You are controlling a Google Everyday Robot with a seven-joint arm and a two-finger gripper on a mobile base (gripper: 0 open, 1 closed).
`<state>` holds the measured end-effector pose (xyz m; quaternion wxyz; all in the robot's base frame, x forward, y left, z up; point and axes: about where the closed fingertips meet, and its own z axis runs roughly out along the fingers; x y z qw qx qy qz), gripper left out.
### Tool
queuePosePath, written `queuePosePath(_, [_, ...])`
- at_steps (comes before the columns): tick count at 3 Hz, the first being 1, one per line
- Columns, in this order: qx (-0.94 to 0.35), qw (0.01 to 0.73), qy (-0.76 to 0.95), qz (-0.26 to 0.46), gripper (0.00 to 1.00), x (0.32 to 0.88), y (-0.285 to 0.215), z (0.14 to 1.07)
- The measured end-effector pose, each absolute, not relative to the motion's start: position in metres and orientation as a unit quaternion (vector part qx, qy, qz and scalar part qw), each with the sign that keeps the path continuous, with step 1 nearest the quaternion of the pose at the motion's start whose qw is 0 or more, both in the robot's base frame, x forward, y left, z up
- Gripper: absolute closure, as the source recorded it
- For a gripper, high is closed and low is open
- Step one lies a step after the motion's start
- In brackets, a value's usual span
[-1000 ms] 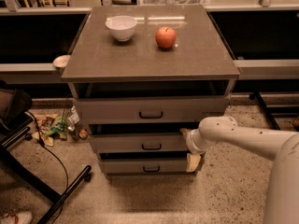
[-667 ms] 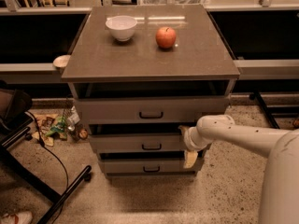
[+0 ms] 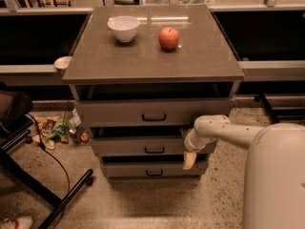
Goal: Open middle drawer
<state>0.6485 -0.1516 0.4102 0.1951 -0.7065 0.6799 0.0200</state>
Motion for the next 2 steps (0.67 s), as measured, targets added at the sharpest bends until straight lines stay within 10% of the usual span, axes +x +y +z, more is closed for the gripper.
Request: queuePosePath(2, [-0.697,0.183,0.693,0.028,0.42,0.6447,-0.1499,0.3981])
